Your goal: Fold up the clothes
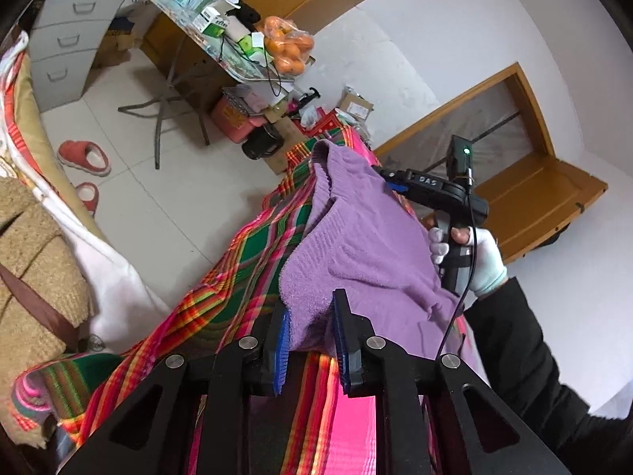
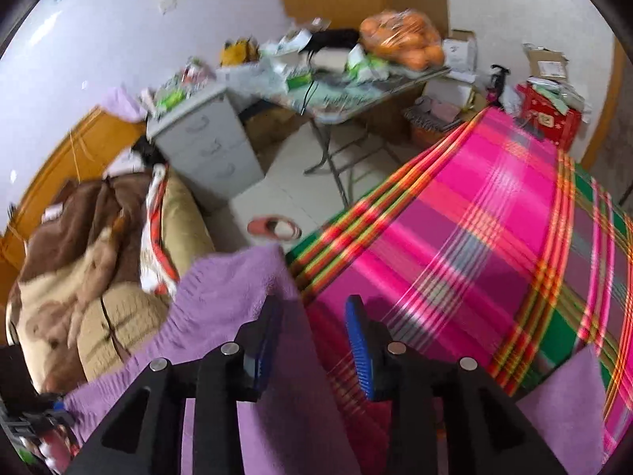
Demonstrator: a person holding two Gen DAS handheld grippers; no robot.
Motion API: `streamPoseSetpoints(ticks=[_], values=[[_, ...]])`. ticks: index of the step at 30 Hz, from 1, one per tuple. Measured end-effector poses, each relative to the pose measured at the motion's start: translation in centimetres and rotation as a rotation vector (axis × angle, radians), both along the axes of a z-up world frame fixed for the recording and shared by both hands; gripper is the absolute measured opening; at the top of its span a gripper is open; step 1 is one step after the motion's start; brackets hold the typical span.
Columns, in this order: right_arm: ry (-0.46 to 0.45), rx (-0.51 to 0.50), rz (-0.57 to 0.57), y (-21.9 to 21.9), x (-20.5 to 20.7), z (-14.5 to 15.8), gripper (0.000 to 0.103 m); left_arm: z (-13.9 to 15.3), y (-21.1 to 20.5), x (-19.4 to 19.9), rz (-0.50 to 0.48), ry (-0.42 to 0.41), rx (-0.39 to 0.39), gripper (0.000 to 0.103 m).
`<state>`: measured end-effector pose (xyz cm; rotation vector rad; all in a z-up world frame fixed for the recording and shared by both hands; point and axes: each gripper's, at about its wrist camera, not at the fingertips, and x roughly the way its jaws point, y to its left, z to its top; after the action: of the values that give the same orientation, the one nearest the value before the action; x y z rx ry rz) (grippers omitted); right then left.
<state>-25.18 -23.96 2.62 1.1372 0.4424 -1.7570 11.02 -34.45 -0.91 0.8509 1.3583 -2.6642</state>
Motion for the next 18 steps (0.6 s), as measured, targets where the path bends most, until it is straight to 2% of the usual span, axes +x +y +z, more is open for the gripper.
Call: streamPoseSetpoints(ticks=[4,15,18], values=[[0.015,0.058,0.096,-0.3,2.3,-0.7,0.039,0.0,0.1,1.4,-0.012,-0.001,0.000,0.020],[0.074,0.064,0.133,0.4,3.8,1.2,0.041,-0.2,0.2,3.0,-0.021,0.002,-0.003,0.023],[0.099,0.050,0.080,1.2,3.0,2.0,0.039,-0.3,0.1,2.9,-0.023,0.005,0.004,0.023]])
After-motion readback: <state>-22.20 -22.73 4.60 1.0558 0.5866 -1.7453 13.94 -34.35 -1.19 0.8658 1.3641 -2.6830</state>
